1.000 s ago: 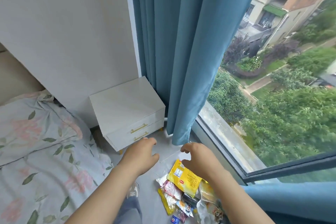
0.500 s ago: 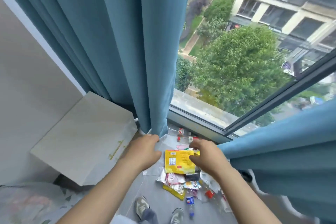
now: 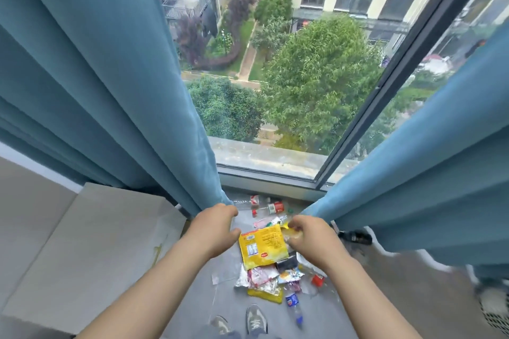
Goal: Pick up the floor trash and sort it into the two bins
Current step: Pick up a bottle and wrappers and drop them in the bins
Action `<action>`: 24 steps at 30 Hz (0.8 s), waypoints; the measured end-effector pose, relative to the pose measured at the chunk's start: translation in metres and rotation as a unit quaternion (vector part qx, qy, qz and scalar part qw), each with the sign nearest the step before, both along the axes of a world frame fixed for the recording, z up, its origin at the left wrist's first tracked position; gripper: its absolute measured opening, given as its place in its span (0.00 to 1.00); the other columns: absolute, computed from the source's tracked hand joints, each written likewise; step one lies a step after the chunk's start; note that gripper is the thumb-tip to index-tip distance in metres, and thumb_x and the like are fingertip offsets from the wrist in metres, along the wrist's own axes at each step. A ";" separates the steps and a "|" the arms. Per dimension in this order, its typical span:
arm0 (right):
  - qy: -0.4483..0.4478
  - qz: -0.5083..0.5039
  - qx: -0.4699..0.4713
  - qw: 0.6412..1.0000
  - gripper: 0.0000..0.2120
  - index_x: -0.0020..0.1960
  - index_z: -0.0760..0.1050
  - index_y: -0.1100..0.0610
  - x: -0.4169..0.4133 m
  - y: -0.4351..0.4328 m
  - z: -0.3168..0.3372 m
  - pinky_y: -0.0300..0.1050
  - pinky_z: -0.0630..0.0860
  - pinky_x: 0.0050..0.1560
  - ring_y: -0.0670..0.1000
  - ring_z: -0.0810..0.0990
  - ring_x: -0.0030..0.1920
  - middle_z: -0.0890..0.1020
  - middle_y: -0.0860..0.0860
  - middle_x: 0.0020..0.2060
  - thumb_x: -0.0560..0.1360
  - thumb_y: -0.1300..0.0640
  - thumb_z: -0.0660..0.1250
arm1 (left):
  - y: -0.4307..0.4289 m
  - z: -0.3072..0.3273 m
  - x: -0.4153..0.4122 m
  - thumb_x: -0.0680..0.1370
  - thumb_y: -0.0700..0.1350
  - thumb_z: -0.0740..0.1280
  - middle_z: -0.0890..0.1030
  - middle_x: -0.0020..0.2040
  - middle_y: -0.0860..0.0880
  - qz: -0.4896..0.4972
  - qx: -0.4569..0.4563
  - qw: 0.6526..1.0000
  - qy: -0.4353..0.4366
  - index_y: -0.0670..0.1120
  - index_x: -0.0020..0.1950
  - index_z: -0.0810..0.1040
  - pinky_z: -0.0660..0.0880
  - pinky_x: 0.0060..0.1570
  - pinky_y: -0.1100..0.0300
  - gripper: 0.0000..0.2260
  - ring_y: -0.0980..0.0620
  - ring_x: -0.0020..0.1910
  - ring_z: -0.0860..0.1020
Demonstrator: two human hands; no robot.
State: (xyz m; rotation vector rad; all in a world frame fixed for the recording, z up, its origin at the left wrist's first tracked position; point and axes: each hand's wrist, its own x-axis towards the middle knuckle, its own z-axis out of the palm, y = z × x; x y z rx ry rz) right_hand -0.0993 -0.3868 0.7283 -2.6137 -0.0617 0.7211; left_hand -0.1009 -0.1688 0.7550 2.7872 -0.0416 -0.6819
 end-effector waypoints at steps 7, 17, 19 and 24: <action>0.025 -0.061 0.005 0.998 0.18 0.63 0.75 0.50 0.008 -0.010 -0.029 0.42 0.72 0.51 0.49 0.77 0.58 0.80 0.47 0.59 0.73 0.55 0.65 | -0.017 -0.014 0.028 0.77 0.50 0.62 0.76 0.57 0.47 -0.062 0.023 0.998 0.019 0.46 0.60 0.72 0.72 0.51 0.55 0.13 0.46 0.56 0.76; 0.047 -0.193 0.004 0.980 0.14 0.59 0.75 0.52 0.025 0.018 -0.096 0.42 0.68 0.40 0.49 0.76 0.50 0.81 0.48 0.55 0.73 0.53 0.65 | 0.014 -0.083 0.096 0.77 0.48 0.61 0.76 0.54 0.47 -0.156 0.034 0.985 0.059 0.45 0.55 0.71 0.73 0.48 0.55 0.10 0.45 0.53 0.77; 0.047 -0.221 0.006 0.974 0.14 0.59 0.75 0.52 0.030 0.028 -0.113 0.41 0.68 0.36 0.48 0.74 0.47 0.81 0.48 0.55 0.73 0.53 0.66 | 0.025 -0.105 0.110 0.77 0.48 0.61 0.76 0.56 0.47 -0.163 0.029 0.985 0.054 0.46 0.60 0.72 0.74 0.50 0.54 0.13 0.46 0.54 0.77; 0.058 -0.293 0.001 0.954 0.20 0.65 0.74 0.52 0.036 0.041 -0.166 0.44 0.74 0.54 0.50 0.77 0.59 0.78 0.49 0.61 0.74 0.51 0.67 | 0.045 -0.175 0.120 0.77 0.48 0.60 0.76 0.58 0.47 -0.198 0.046 0.976 0.077 0.47 0.63 0.71 0.73 0.53 0.54 0.16 0.45 0.57 0.75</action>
